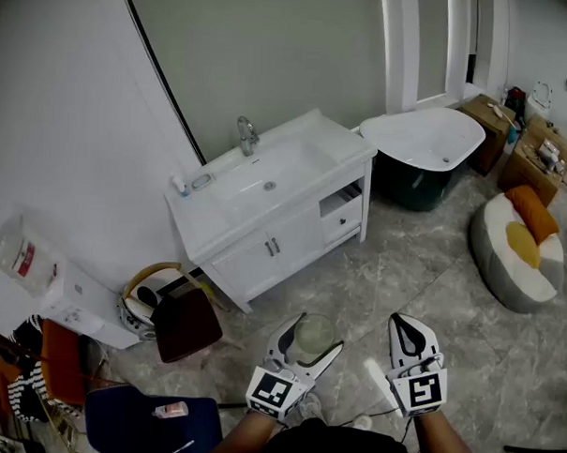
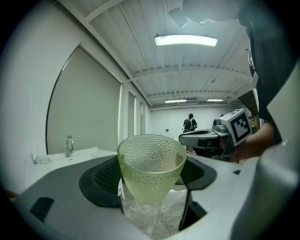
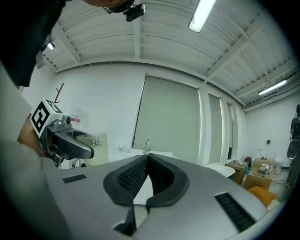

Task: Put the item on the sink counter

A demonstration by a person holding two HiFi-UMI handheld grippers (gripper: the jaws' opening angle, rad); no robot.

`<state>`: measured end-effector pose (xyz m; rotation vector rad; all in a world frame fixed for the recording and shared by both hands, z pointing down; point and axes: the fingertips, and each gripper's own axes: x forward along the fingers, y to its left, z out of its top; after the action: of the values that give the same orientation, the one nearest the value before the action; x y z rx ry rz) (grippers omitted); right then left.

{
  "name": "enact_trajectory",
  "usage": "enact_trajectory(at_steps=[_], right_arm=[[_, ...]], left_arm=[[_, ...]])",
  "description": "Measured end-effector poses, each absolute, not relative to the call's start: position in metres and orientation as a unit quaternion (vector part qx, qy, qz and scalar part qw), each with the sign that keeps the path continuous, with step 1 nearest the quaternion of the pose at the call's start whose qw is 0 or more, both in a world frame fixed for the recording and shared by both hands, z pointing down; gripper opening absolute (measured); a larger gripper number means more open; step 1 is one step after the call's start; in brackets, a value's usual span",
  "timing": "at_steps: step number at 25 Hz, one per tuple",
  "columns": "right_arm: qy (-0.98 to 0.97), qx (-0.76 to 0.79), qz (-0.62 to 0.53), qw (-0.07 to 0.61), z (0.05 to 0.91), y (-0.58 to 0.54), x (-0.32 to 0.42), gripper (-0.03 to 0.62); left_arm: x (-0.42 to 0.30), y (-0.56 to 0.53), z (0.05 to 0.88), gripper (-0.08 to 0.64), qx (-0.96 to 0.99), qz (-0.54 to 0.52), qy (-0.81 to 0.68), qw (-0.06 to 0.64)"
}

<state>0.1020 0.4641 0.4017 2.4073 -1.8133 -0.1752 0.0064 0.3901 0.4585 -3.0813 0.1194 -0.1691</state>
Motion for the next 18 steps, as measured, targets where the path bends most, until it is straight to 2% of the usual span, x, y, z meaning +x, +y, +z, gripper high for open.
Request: enact_trajectory(at_steps=[7, 12, 18], right_arm=[[-0.600, 0.795, -0.052, 0.073, 0.425, 0.443, 0.097, 0.012], [-0.598, 0.800, -0.029, 0.054, 0.429, 0.420, 0.098, 0.014], [-0.607, 0.791, -0.033, 0.071, 0.422, 0.383, 0.082, 0.014]], left_arm=[[0.001, 0.368, 0.440, 0.391, -0.997, -0.041, 0.047, 0.041], [-0.007, 0.349, 0.434, 0.391, -0.997, -0.032, 0.055, 0.051], [-0.023, 0.315, 0.436, 0.391, -0.995, -0.047, 0.069, 0.057]])
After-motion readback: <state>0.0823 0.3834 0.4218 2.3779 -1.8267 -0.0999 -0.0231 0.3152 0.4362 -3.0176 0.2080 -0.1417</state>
